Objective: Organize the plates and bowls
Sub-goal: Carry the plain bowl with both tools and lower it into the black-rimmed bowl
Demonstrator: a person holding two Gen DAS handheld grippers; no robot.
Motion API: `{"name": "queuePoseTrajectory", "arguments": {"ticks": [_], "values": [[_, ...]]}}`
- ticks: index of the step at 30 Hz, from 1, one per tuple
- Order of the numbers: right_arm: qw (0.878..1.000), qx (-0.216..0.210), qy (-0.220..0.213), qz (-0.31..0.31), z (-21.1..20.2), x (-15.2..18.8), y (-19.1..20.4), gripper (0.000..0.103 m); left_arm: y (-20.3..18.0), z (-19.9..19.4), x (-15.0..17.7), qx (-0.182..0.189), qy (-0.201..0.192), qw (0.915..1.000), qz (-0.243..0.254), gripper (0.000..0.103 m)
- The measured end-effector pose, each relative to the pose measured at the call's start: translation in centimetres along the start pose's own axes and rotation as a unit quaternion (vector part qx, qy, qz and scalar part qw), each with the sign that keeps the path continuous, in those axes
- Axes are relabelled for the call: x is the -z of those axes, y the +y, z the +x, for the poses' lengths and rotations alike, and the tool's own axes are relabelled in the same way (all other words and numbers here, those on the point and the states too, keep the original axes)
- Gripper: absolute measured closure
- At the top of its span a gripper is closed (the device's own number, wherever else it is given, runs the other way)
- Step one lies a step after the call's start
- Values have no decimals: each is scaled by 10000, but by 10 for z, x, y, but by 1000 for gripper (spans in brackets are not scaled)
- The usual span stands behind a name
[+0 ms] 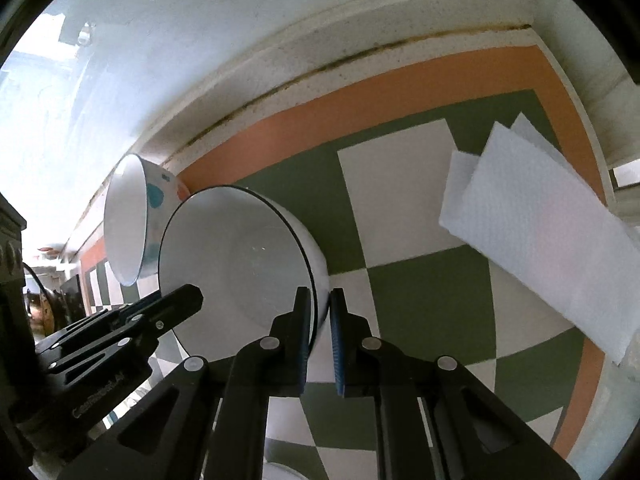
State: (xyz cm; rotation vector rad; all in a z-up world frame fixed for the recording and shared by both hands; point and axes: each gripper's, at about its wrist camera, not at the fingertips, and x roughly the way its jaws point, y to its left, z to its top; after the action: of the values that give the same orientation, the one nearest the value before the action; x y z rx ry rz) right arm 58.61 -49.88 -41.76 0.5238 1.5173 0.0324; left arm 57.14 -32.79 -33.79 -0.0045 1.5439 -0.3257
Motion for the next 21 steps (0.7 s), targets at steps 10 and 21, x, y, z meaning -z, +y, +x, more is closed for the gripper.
{"name": "queuePoseTrajectory", "arguments": {"ticks": [10,21], "values": [[9998,-59,-214,-21,-37,44,13,92,-10,-44,46,96,-214,9990,377,88],[9994,-119,-317,-23,-84,150,28,92,-8,-88,128,237,-255,9971,678,88]]}}
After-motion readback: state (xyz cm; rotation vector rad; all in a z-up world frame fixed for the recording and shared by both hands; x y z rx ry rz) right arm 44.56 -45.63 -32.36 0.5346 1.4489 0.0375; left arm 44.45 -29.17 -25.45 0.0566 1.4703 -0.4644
